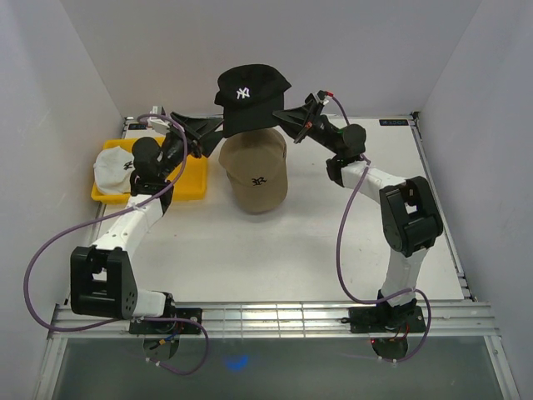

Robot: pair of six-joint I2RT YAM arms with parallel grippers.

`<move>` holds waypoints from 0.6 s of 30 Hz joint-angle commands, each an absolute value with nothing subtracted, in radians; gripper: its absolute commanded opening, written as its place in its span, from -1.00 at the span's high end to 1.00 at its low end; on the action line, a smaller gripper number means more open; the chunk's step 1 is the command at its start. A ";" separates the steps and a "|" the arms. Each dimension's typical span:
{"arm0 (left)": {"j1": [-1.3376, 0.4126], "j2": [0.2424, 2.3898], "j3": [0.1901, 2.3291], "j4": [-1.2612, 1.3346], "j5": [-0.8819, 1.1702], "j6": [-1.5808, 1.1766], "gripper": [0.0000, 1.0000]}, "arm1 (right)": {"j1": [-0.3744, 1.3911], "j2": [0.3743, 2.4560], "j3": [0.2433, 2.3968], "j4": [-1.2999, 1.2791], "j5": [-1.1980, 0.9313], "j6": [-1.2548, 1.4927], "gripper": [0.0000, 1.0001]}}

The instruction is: Stack the hats

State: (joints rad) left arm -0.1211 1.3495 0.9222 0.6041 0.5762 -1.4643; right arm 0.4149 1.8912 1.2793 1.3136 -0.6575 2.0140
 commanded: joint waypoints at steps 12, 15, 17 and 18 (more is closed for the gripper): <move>-0.152 1.327 0.873 0.719 0.609 -1.505 -0.55 | 0.445 1.936 1.345 1.631 -0.647 2.166 0.84; -0.152 1.327 0.871 0.719 0.606 -1.505 -0.61 | 0.449 1.937 1.344 1.641 -0.641 2.169 0.84; -0.152 1.325 0.873 0.719 0.604 -1.505 -0.61 | 0.452 1.940 1.345 1.644 -0.646 2.172 0.84; -0.153 1.328 0.874 0.719 0.603 -1.505 -0.61 | 0.454 1.942 1.345 1.647 -0.646 2.174 0.84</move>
State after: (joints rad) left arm -0.1490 1.3598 0.8730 0.6754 0.5919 -1.5036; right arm 0.4442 1.9385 1.3010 1.2968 -0.6426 2.0121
